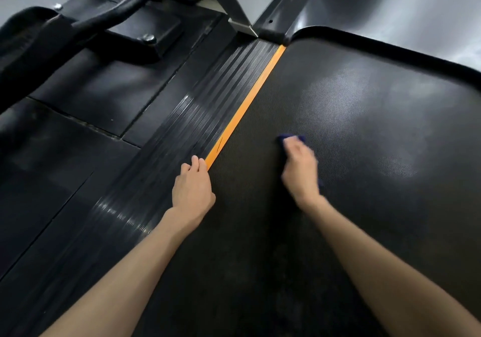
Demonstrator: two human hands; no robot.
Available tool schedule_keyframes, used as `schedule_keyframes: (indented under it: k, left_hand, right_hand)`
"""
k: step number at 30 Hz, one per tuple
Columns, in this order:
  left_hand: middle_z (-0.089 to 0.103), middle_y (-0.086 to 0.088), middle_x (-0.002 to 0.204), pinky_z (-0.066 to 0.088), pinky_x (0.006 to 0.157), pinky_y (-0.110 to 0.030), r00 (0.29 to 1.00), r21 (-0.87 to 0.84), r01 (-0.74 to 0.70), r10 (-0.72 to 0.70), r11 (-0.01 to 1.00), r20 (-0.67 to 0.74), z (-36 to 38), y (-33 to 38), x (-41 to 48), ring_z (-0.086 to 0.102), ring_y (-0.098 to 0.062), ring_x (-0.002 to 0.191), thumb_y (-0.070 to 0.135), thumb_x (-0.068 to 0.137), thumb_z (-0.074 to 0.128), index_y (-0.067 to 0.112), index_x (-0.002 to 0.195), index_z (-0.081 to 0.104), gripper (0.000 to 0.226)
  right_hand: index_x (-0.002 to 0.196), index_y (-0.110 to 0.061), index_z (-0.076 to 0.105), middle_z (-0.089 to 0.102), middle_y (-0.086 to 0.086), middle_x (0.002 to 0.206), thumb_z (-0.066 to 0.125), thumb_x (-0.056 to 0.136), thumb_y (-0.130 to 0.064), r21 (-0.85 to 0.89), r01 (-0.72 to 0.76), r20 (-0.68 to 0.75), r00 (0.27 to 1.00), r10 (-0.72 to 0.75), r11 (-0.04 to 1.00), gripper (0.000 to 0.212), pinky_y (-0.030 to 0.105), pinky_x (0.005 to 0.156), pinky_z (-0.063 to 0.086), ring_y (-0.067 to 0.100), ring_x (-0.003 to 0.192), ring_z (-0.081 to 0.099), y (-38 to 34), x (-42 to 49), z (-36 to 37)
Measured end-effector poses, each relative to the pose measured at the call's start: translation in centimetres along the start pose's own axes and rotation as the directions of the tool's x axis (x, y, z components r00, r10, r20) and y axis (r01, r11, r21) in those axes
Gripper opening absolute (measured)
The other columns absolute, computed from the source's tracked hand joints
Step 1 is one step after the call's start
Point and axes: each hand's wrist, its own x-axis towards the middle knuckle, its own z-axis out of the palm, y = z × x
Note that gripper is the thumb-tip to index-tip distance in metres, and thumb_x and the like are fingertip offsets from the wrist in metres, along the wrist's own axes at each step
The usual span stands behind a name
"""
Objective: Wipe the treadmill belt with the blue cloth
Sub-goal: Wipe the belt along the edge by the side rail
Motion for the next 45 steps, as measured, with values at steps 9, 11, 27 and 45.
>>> schedule_keyframes:
  k: [9, 11, 27, 45]
  left_hand:
    - [0.014, 0.009, 0.156, 0.04, 0.096, -0.025, 0.995, -0.186, -0.064, 0.077, 0.981, 0.067, -0.3, -3.5, 0.6, 0.032, -0.017, 0.12, -0.009, 0.085, 0.051, 0.025, 0.148, 0.017, 0.079]
    - [0.013, 0.011, 0.155, 0.034, 0.094, -0.02, 0.993, -0.237, -0.081, 0.1, 0.968, 0.067, 0.1, -4.0, 0.7, 0.031, -0.012, 0.111, -0.009, 0.087, 0.05, 0.026, 0.148, 0.017, 0.078]
    - [0.013, 0.008, 0.156, 0.034, 0.097, -0.023, 0.994, -0.328, -0.084, 0.102, 0.941, 0.036, 0.6, -3.8, 0.3, 0.029, -0.014, 0.117, -0.014, 0.084, 0.049, 0.023, 0.148, 0.016, 0.081]
    - [0.018, -0.004, 0.154, 0.046, 0.091, -0.039, 0.999, -0.008, -0.024, 0.024, 1.0, -0.032, 0.7, -3.3, -3.0, 0.031, -0.025, 0.133, 0.002, 0.087, 0.049, 0.015, 0.146, 0.023, 0.066]
  right_hand:
    - [0.12, 0.002, 0.06, 0.055, 0.022, 0.129, 0.043, 0.072, 0.005, -0.017, 0.343, 0.106, 0.935, -0.34, 0.939, 0.051, 0.042, 0.104, 0.035, 0.042, 0.117, 0.052, 1.1, 5.5, 0.7]
    - [0.124, 0.0, 0.056, 0.051, 0.019, 0.134, 0.048, 0.071, 0.01, -0.041, -0.042, 0.04, 0.998, 0.044, 0.998, 0.054, 0.037, 0.103, 0.032, 0.038, 0.122, 0.045, -0.3, 7.2, 0.9]
    - [0.117, -0.012, 0.059, 0.06, 0.009, 0.12, 0.054, 0.066, 0.013, 0.058, 0.076, 0.178, 0.98, -0.085, 0.995, 0.058, 0.04, 0.092, 0.044, 0.032, 0.11, 0.054, -7.6, 1.0, 3.1]
    - [0.125, -0.004, 0.057, 0.056, 0.016, 0.127, 0.054, 0.072, -0.005, 0.032, 0.087, -0.023, 0.996, -0.086, 0.996, 0.053, 0.036, 0.1, 0.037, 0.034, 0.114, 0.053, -5.6, -10.3, 2.2]
